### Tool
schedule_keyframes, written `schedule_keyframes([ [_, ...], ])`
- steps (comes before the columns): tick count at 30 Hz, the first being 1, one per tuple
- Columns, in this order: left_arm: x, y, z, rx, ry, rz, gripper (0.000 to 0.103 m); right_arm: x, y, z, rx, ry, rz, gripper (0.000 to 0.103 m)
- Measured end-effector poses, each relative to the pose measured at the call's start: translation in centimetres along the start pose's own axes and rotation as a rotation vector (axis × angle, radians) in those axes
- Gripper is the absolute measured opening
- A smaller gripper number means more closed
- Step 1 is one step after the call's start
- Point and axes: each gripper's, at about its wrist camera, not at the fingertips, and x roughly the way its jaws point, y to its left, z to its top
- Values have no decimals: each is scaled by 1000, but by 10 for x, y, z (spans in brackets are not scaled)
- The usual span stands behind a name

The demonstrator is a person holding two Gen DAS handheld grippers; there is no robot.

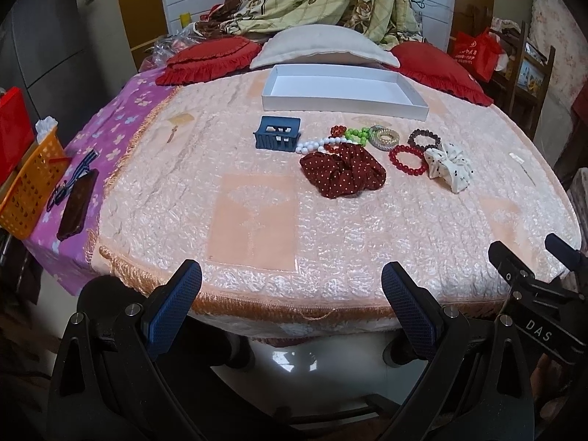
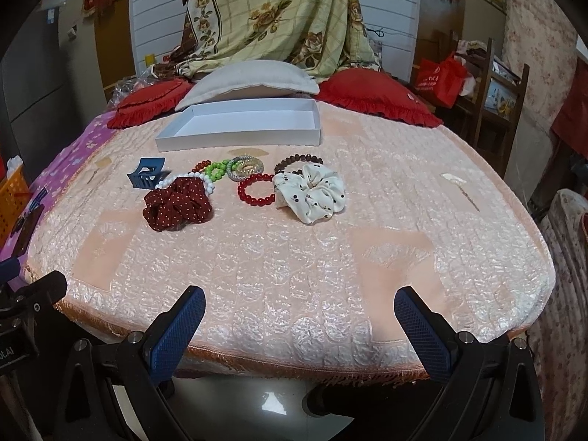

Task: Organize jewelry
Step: 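Grasp the dark red scrunchie with the left tool while the right tool grasps the white scrunchie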

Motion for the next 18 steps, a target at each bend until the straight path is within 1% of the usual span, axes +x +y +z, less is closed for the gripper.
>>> schedule_keyframes([
  [8,13,0,1,3,35,3,99,9,-6,9,-15,-1,10,102],
  [11,20,4,7,2,41,-2,99,14,-5,15,-51,-6,32,102],
  [13,28,11,15,-2,69,-22,99,21,-6,21,-60,-4,51,102],
  [15,37,20,23,-31,81,-44,99,26,-9,26,-57,-3,57,101],
  [17,45,33,31,-69,77,-57,99,35,-12,32,-56,1,70,96],
  [18,49,37,34,-78,76,-62,99,39,-14,35,-54,6,82,95],
])
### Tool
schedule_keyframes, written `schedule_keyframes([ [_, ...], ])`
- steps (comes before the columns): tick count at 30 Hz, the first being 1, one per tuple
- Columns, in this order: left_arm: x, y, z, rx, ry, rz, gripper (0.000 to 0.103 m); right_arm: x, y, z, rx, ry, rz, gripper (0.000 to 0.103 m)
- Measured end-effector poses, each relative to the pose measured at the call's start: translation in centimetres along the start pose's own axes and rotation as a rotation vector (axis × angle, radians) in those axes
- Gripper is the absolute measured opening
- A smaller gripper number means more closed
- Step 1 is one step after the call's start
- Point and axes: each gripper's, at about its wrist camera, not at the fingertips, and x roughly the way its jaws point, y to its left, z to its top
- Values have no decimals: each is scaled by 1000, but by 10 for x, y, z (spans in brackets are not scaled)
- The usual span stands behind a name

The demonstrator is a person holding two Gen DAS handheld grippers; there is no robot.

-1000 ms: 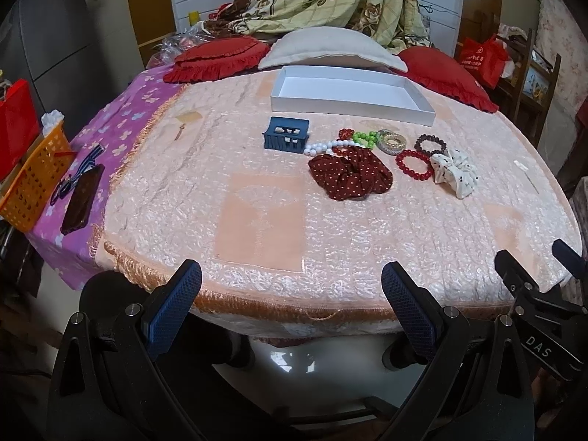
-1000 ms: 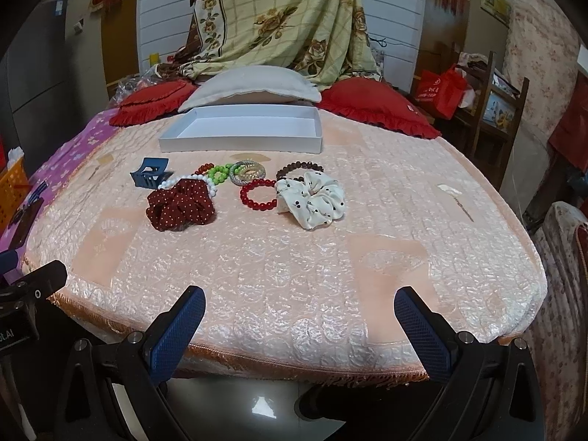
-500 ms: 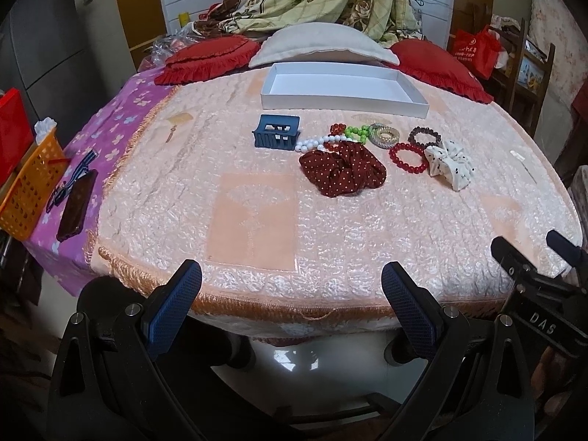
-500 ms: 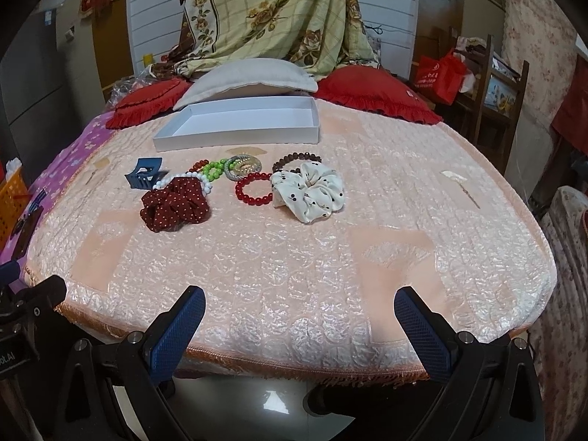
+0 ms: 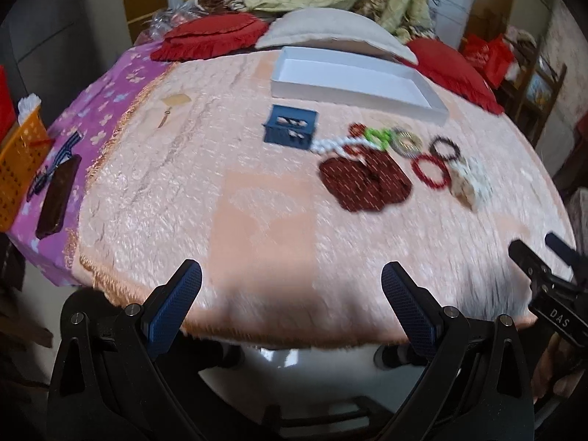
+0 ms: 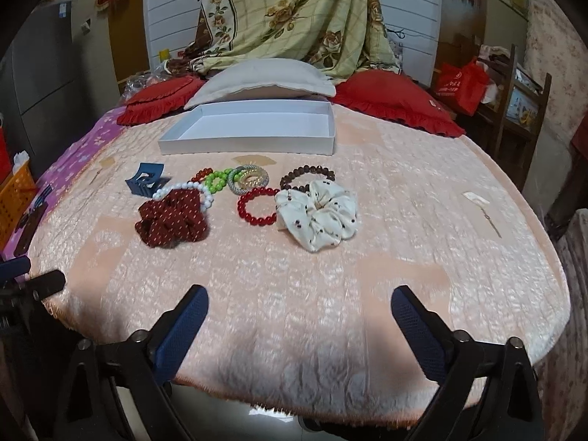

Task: Organize jewelry
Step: 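Grasp the dark red scrunchie with the left tool while the right tool grasps the white scrunchie, then carry both scrunchies into the white tray and open both tools to release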

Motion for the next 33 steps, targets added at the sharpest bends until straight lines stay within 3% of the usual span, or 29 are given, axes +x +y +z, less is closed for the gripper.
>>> schedule_keyframes([
  [4,16,12,17,-21,13,-40,99,19,-10,11,27,25,66,85],
  [6,25,11,26,-19,29,-86,87,27,-14,14,39,26,84,84],
  [8,33,6,33,-3,49,-118,83,37,-18,19,43,27,80,82],
  [14,63,-17,55,23,68,-243,83,61,-28,33,50,37,70,82],
  [22,105,-47,67,121,101,-249,83,94,-26,38,34,70,120,82],
  [24,113,-52,65,130,115,-246,83,99,-24,35,29,73,116,79],
  [25,117,-54,64,132,122,-244,82,102,-22,34,23,75,109,72],
  [26,120,-56,62,131,123,-243,73,103,-21,34,17,77,100,65],
  [27,121,-57,60,131,126,-239,49,105,-20,33,13,77,89,62],
  [28,123,-59,59,141,124,-209,44,106,-20,32,10,76,83,54],
  [29,121,-61,58,157,105,-188,20,107,-20,32,8,78,79,43],
  [30,122,-63,57,166,120,-197,13,108,-20,32,9,82,83,36],
  [32,119,-61,56,146,123,-211,13,108,-21,31,18,85,94,13],
  [33,116,-59,56,138,125,-223,12,106,-22,31,22,82,101,11],
])
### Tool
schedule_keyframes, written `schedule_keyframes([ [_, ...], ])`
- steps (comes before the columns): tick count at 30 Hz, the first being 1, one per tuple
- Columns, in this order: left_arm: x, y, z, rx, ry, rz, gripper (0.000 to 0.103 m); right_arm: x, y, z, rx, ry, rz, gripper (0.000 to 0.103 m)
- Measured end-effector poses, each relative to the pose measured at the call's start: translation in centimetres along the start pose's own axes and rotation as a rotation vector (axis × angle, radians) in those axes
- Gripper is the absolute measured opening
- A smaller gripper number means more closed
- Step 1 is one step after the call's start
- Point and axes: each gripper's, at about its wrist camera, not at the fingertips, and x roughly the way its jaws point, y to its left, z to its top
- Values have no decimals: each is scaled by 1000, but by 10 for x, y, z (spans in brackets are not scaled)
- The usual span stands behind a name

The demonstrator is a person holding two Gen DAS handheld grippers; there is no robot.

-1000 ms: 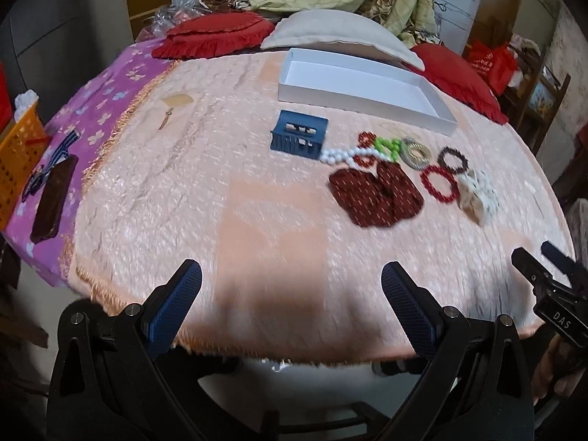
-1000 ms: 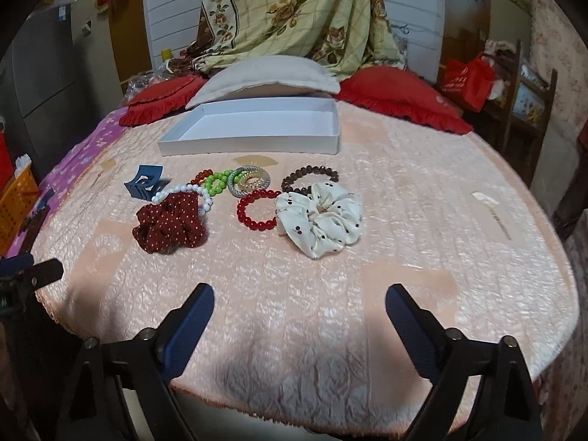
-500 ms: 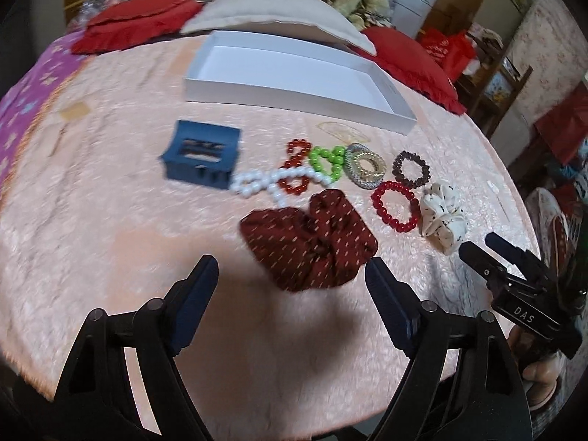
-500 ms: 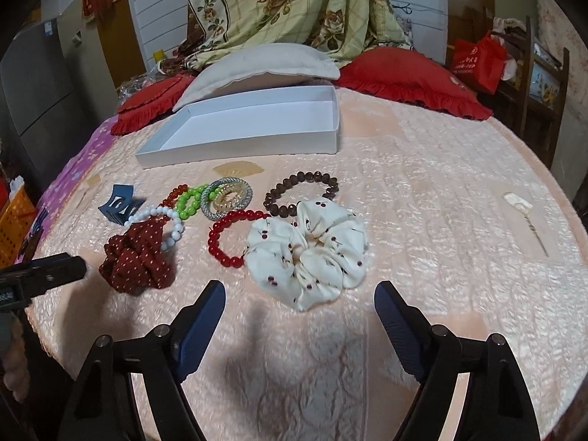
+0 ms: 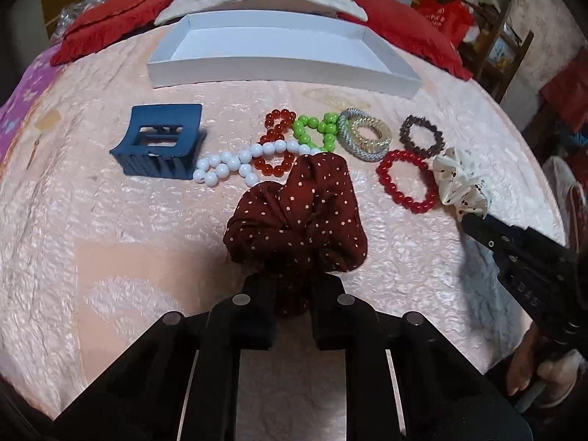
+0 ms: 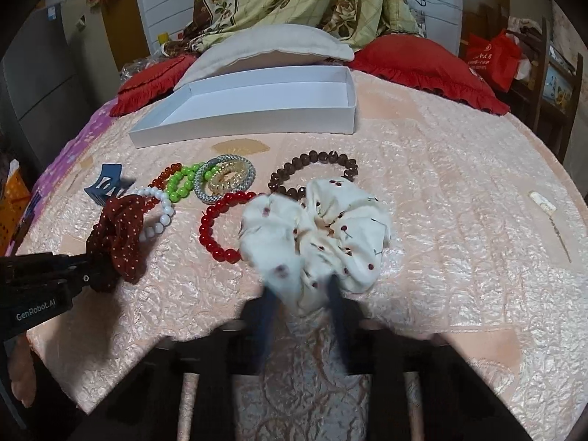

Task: Organize jewelry
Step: 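Carry both scrunchies into the white tray and open both tools to release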

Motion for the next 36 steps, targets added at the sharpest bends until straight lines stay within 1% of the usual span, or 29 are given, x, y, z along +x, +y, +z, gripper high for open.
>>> schedule_keyframes([
  [1,-4,1,-1,-10,-1,-15,12,-3,0,0,1,-5,7,8],
  [4,-24,4,-3,-30,-23,-47,12,-18,3,3,-10,-30,20,6],
  [7,-55,10,-4,-36,-74,-68,12,-37,9,9,-27,-65,39,6],
  [10,-78,16,1,-38,-116,-77,12,-50,16,18,-49,-92,54,5],
  [13,-93,23,13,-42,-144,-81,12,-57,25,32,-70,-102,75,5],
  [17,-98,38,36,-54,-145,-61,12,-54,28,59,-62,-97,115,5],
  [20,-97,46,60,-29,-154,-14,12,-48,28,87,-49,-105,133,5],
  [24,-84,54,95,13,-168,52,12,-34,26,128,-38,-117,133,5],
  [26,-69,60,117,20,-155,81,12,-20,25,149,-31,-109,125,5],
  [27,-57,64,132,16,-137,91,12,-11,24,161,-25,-100,124,5],
  [30,-28,77,166,-22,-85,81,12,17,19,190,-9,-67,110,5],
  [33,4,92,198,-77,-60,89,12,52,10,218,21,-27,94,5],
  [36,36,99,226,-81,-39,132,12,83,-1,243,50,-12,75,5],
])
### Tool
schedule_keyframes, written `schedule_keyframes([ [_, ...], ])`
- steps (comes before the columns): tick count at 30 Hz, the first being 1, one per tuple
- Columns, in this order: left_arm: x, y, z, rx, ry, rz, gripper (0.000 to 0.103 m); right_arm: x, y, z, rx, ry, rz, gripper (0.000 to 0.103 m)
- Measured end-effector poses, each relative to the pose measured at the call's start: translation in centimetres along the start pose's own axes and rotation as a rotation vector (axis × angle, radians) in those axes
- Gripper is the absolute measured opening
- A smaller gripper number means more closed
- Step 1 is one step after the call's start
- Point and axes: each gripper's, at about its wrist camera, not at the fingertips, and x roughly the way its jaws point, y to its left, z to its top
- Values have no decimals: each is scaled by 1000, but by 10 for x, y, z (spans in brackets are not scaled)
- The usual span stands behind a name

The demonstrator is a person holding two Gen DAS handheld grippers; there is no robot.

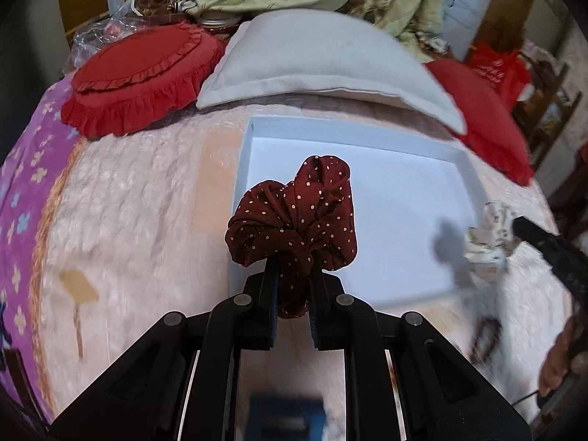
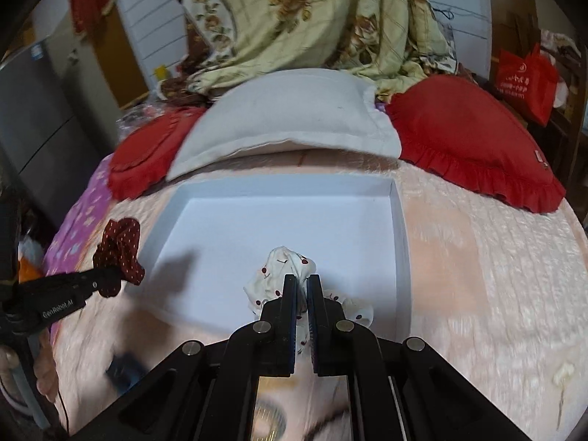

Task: Organize jewelry
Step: 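Carry both scrunchies into the white tray and open both tools to release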

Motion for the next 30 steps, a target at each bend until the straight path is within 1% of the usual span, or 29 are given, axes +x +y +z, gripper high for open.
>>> schedule_keyframes([
  [2,18,0,13,9,1,39,12,18,-7,12,13,9,-18,5],
  [4,33,-2,26,22,-1,65,13,35,-13,24,21,22,-32,5],
  [7,49,-5,37,38,-6,93,14,61,-21,36,18,45,-80,5],
  [8,54,-5,39,44,-3,89,16,66,-24,39,17,54,-85,5],
  [9,56,-6,40,45,0,87,21,73,-27,41,19,65,-91,5],
  [10,60,-4,41,41,6,74,23,77,-30,44,24,70,-98,5],
  [12,62,1,42,21,12,42,36,82,-35,47,36,79,-107,6],
  [13,63,4,41,2,13,15,39,85,-38,48,39,85,-119,8],
  [14,63,9,40,-22,15,-19,42,86,-39,49,36,87,-133,17],
  [15,62,10,40,-38,21,-45,42,86,-41,49,29,83,-149,26],
  [16,60,15,39,-62,29,-85,42,82,-41,48,24,68,-157,42],
  [17,57,19,38,-87,34,-122,42,78,-41,47,20,53,-164,48],
  [18,53,22,38,-107,32,-139,43,73,-41,47,13,38,-175,48],
  [19,48,25,38,-122,25,-141,43,68,-41,46,9,34,-181,48],
  [24,17,31,31,-144,-5,-130,43,36,-32,36,-27,-7,-207,48],
  [27,-8,36,23,-144,-33,-101,43,9,-24,23,-56,-37,-203,48],
  [30,-35,43,2,-135,-51,-69,43,-14,-16,7,-69,-52,-176,48],
])
